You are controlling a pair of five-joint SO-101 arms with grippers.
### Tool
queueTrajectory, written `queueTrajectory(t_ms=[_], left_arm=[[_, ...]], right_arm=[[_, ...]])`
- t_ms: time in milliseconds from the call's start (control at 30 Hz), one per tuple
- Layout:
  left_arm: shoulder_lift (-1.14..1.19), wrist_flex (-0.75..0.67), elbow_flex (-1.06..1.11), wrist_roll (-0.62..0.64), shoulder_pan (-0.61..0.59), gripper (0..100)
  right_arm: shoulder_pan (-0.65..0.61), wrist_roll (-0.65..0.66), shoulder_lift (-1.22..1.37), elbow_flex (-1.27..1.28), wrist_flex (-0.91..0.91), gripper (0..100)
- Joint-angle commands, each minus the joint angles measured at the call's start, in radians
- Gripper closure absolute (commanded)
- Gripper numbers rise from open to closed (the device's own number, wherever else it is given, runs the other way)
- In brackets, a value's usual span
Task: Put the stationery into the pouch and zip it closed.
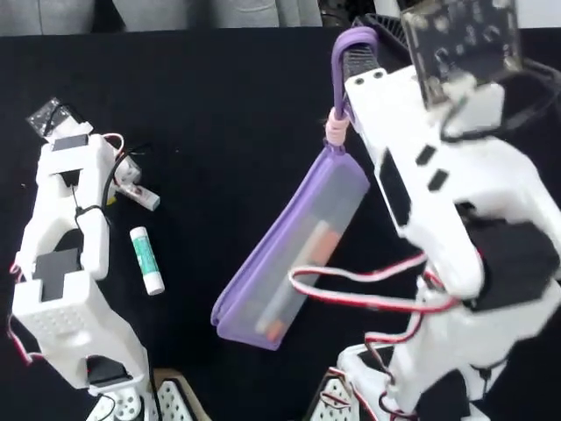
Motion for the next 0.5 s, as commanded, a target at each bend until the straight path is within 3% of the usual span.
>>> queueTrajectory(t_ms=[0,467], left_arm=[[0.038,-0.037,-0.039,0.005,0.002,80],[0.149,-0.037,-0.093,-0.003,0.044,81]], right_arm=[[-0.009,0.011,-0.053,-0.038,0.002,98.7],[-0.014,0.002,-0.226,-0.01,0.031,98.7]])
